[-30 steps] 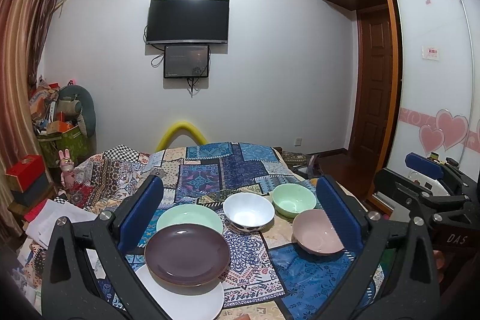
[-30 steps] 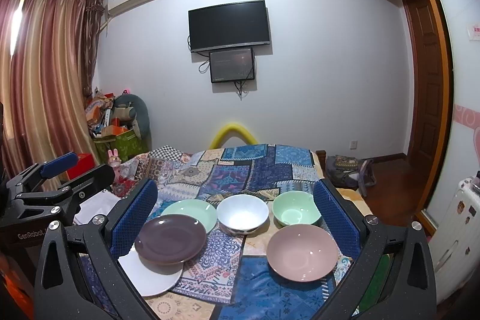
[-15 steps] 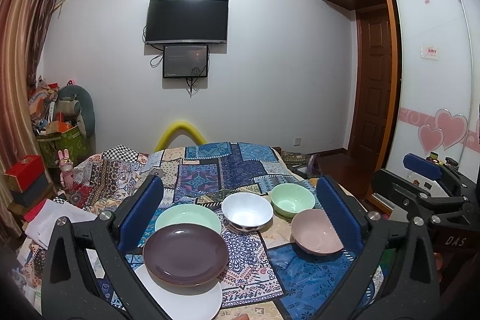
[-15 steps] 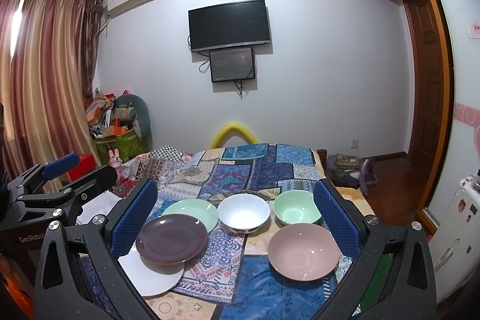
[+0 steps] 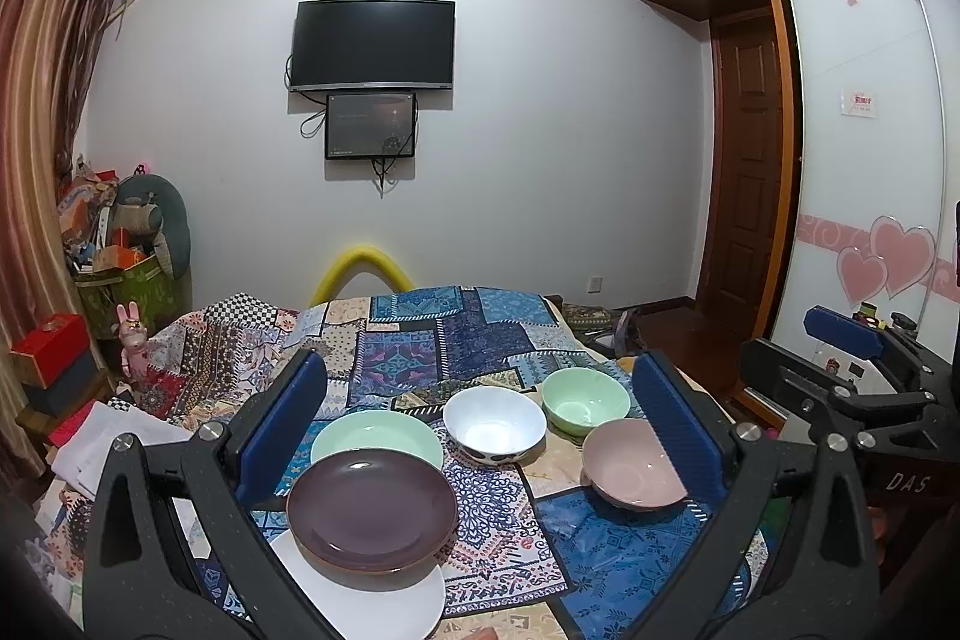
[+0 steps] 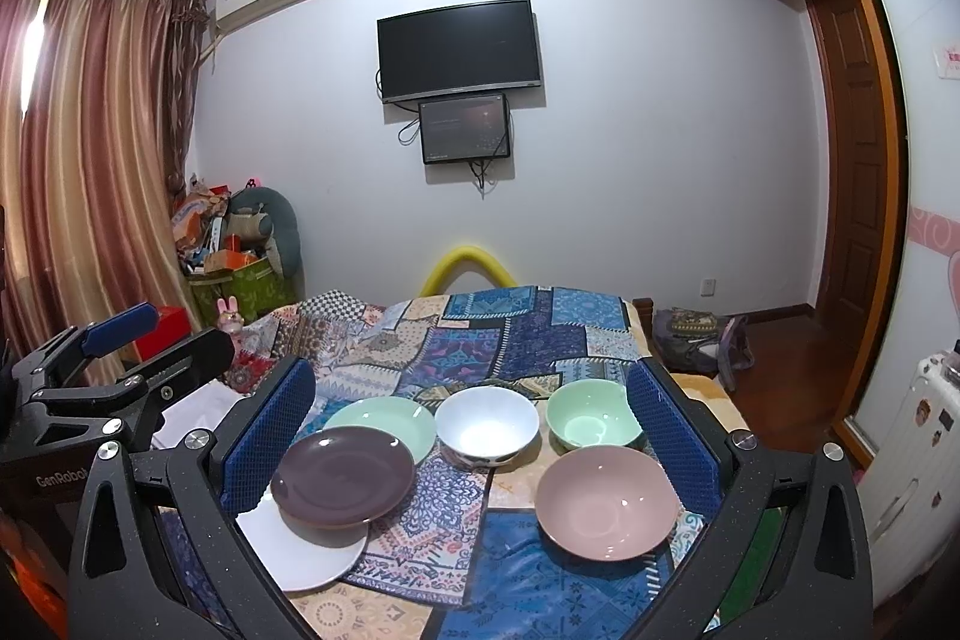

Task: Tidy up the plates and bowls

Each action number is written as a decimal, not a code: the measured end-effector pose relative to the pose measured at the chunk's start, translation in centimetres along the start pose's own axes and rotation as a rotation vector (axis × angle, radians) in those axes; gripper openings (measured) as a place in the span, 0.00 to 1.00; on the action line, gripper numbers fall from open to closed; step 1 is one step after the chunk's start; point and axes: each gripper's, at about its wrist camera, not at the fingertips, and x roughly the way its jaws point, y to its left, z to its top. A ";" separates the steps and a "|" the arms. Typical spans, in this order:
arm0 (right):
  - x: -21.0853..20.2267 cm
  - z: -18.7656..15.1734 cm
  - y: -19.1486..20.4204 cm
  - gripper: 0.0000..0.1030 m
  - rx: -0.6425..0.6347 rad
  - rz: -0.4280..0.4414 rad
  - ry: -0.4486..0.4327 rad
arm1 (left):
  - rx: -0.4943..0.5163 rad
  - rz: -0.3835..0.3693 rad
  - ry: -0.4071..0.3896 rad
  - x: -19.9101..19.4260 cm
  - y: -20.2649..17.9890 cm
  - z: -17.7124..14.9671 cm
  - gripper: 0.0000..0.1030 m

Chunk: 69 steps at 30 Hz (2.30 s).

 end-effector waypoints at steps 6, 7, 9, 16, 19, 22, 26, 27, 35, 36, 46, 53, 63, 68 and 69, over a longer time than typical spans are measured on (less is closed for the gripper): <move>0.0 0.0 0.0 1.00 0.000 -0.001 0.001 | -0.002 0.000 -0.002 0.0 0.1 0.0 1.00; 0.0 0.0 0.0 1.00 0.000 0.000 0.001 | -0.002 -0.001 -0.002 0.0 0.1 0.0 1.00; 0.0 -0.1 0.0 1.00 -0.001 -0.001 0.001 | -0.001 0.001 -0.003 0.0 0.0 0.0 1.00; 0.1 -0.2 0.0 1.00 -0.001 -0.001 0.003 | -0.009 -0.005 0.002 0.1 0.2 0.0 1.00; 0.2 -0.4 0.0 1.00 -0.002 -0.001 0.007 | -0.015 -0.005 0.004 0.3 0.4 0.0 1.00; 0.6 -0.6 0.1 1.00 -0.005 0.001 0.015 | -0.022 -0.007 0.010 0.5 0.7 -0.2 1.00; 1.8 -1.0 0.4 1.00 -0.002 0.009 0.044 | -0.032 -0.001 0.022 1.1 1.4 -0.8 1.00; 2.1 -1.2 0.5 1.00 -0.002 0.012 0.051 | -0.034 0.003 0.027 1.3 1.6 -1.0 1.00; 5.1 -2.9 1.7 1.00 -0.023 0.025 0.136 | -0.060 -0.002 0.079 3.7 4.7 -2.9 1.00; 5.5 -3.2 1.9 1.00 -0.025 0.026 0.149 | -0.066 -0.009 0.092 4.0 5.2 -3.3 1.00; 10.7 -5.8 3.0 1.00 -0.022 0.052 0.283 | -0.170 0.024 0.249 9.4 12.8 -8.3 1.00; 14.9 -8.0 4.0 0.93 -0.027 0.058 0.377 | -0.127 0.084 0.350 13.2 16.6 -11.0 1.00; 20.2 -10.9 5.7 0.73 -0.034 0.089 0.530 | -0.081 0.078 0.484 18.2 19.9 -14.5 1.00; 22.0 -12.4 5.8 0.62 -0.027 0.102 0.598 | -0.110 0.018 0.571 20.7 21.3 -16.1 0.77; 22.3 -12.6 5.9 0.60 -0.027 0.103 0.611 | -0.129 -0.006 0.595 21.4 21.7 -16.4 0.75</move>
